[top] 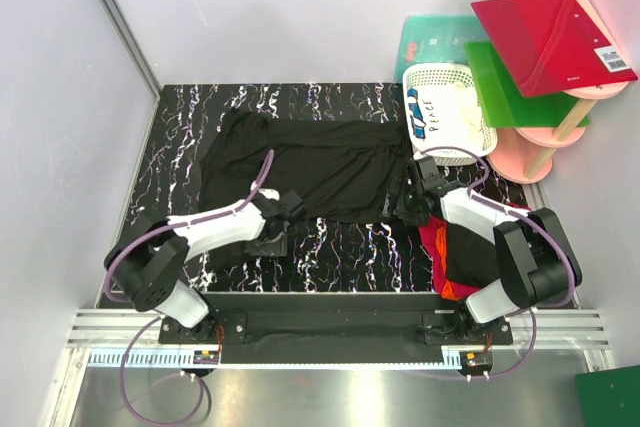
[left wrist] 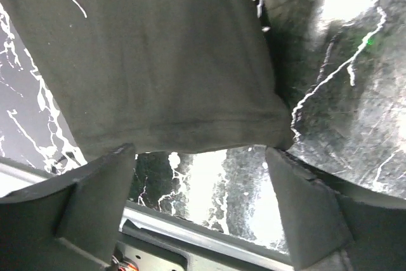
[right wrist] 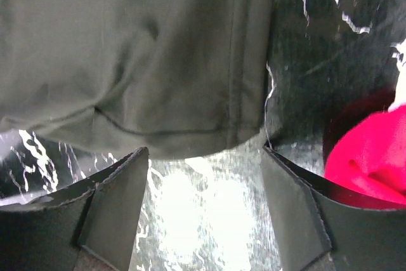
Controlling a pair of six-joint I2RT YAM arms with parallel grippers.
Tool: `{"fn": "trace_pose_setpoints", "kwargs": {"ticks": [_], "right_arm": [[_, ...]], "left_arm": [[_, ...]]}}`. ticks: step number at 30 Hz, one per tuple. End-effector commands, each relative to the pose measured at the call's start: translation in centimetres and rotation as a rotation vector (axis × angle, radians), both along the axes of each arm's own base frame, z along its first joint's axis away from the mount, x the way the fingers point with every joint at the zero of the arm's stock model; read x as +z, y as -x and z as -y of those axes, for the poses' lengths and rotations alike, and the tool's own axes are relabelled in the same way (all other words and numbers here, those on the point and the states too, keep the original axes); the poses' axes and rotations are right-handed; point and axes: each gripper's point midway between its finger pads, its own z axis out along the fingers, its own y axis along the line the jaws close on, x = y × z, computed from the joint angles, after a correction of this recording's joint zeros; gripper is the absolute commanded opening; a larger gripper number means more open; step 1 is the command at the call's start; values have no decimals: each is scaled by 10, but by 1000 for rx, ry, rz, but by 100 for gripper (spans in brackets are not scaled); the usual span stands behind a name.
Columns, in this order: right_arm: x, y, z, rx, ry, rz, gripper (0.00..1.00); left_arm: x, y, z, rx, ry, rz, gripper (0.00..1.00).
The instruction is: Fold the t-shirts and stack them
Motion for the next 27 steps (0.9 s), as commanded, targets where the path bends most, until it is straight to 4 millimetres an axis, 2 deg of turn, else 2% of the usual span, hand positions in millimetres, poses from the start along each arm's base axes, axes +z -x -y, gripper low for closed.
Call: {"fn": "trace_pose_setpoints", "kwargs": {"ticks": [1,2,3,4,6,7,8,11,14,20,25,27], "right_arm": [[-2,-16,-2,-47,13,31,75],[-2,-19,-3,-51,19,38,75],[-4,-22,-5,-51,18,39,75],[-4,-26,-6,-53,18,48,71],[-9,-29,-9,-49,19,42,40],[-7,-33,-11,-44,14,44,19],[-7,-32,-15,-36,2,37,3],[-3,-30,-22,-22,-9,46,0],[8,-26,-22,-24,-16,69,0],[40,-25,-18,-37,-29,149,0],[54,-30,-15,-45,-13,202,0],[55,-32,-13,-43,-1,211,0]], "left_arm": [[-9,-8,7,16,-49,27,63],[-11,-8,7,18,-56,23,52],[-13,-8,7,18,-64,21,29],[-16,-7,7,16,-77,10,18],[-21,-5,7,22,-93,-6,0],[-23,-5,6,22,-97,-11,0],[-23,-4,7,21,-99,-13,0],[-23,0,3,34,-103,-15,0],[-12,2,-6,60,-114,20,0],[27,-5,-26,104,-211,97,0],[58,-33,-33,120,-334,144,0],[72,-54,-32,126,-368,180,0]]}}
